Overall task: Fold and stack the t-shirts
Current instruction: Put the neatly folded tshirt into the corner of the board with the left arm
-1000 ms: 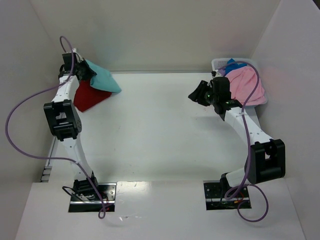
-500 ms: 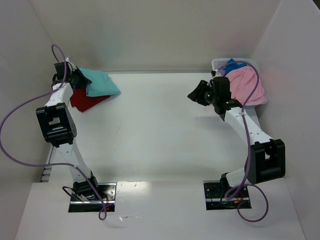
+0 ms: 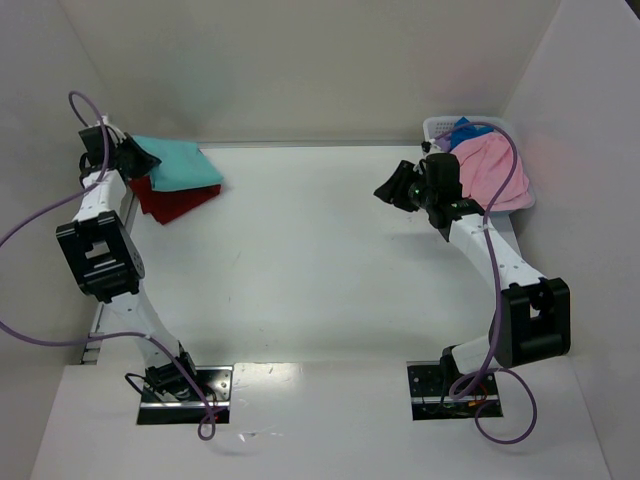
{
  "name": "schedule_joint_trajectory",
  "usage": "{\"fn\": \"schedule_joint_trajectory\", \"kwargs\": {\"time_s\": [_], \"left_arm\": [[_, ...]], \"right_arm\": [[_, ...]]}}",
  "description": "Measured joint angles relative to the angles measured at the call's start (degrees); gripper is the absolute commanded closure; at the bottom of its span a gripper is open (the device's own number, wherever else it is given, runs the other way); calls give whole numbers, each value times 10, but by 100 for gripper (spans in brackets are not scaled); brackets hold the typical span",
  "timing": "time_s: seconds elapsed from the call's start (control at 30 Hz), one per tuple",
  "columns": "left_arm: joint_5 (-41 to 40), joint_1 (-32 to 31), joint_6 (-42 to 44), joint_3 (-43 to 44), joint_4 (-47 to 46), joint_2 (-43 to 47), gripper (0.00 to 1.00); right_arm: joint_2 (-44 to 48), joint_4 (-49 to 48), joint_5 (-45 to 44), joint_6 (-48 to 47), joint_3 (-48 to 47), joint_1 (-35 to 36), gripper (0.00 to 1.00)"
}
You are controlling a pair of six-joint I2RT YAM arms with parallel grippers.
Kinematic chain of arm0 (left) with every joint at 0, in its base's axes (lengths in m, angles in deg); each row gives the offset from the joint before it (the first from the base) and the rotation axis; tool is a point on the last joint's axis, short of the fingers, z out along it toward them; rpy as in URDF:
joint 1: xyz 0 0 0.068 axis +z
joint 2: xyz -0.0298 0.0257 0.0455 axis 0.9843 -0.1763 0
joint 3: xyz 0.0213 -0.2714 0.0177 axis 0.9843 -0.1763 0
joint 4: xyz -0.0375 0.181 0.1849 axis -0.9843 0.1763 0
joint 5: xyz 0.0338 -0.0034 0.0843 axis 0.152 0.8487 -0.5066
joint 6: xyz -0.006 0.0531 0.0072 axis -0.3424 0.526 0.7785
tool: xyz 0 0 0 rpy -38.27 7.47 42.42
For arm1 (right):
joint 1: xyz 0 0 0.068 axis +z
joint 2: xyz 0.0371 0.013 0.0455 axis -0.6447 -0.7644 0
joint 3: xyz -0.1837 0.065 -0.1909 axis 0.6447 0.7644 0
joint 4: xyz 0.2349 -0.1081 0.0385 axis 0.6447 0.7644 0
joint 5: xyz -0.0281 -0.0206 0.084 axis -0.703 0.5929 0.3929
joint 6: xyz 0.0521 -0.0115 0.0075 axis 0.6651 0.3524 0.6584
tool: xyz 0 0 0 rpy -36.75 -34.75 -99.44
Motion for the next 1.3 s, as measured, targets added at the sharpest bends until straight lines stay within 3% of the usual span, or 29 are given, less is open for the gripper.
{"fn": "schedule_joint_trajectory", "kwargs": {"time_s": [0.57,1.3], "left_arm": [[-4,18,0,-83,-24,15,100],[-3,38,1,-103,-21,15,100]], "right_arm": [[-14,0,2,0,0,0,54],[-18,-9,4,10,0,0,54]]}}
